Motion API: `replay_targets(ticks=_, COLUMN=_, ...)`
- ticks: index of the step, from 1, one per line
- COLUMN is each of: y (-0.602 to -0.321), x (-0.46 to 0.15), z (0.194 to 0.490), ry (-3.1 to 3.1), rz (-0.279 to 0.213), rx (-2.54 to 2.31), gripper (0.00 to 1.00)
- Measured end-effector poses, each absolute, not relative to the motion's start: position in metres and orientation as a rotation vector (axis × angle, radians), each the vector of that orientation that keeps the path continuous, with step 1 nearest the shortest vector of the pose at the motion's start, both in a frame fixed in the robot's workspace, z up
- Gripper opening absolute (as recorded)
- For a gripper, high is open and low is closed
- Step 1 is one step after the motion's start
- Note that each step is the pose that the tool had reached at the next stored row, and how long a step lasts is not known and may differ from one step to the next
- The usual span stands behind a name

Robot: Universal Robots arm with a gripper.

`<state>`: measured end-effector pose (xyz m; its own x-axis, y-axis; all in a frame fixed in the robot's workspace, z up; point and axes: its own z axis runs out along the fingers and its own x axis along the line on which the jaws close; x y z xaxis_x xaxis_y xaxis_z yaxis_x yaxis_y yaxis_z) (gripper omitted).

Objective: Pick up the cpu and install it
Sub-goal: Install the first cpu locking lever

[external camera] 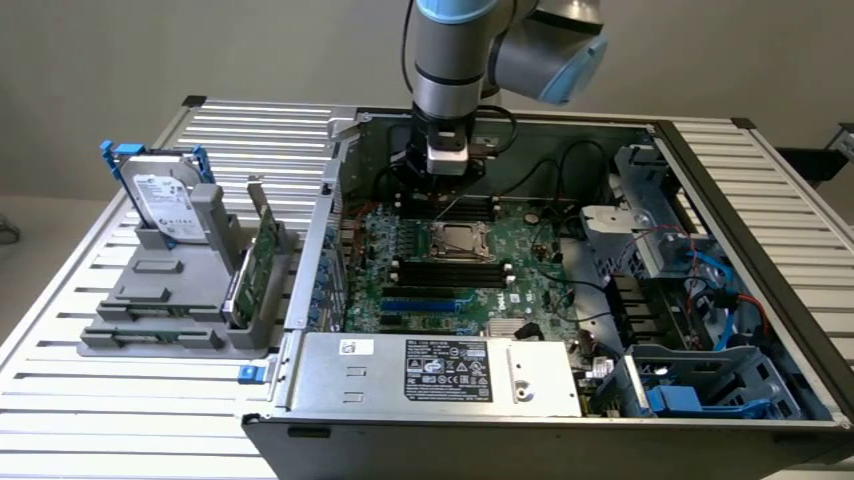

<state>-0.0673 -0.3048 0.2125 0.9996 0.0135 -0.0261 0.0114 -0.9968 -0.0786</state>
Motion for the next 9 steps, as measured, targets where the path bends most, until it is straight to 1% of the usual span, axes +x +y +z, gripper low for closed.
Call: replay_targets(ticks=9, y=-0.3052, x=-0.0673, z=0.2125, ry=-0.025, rz=0.021, rx=-3.065, gripper=0.11)
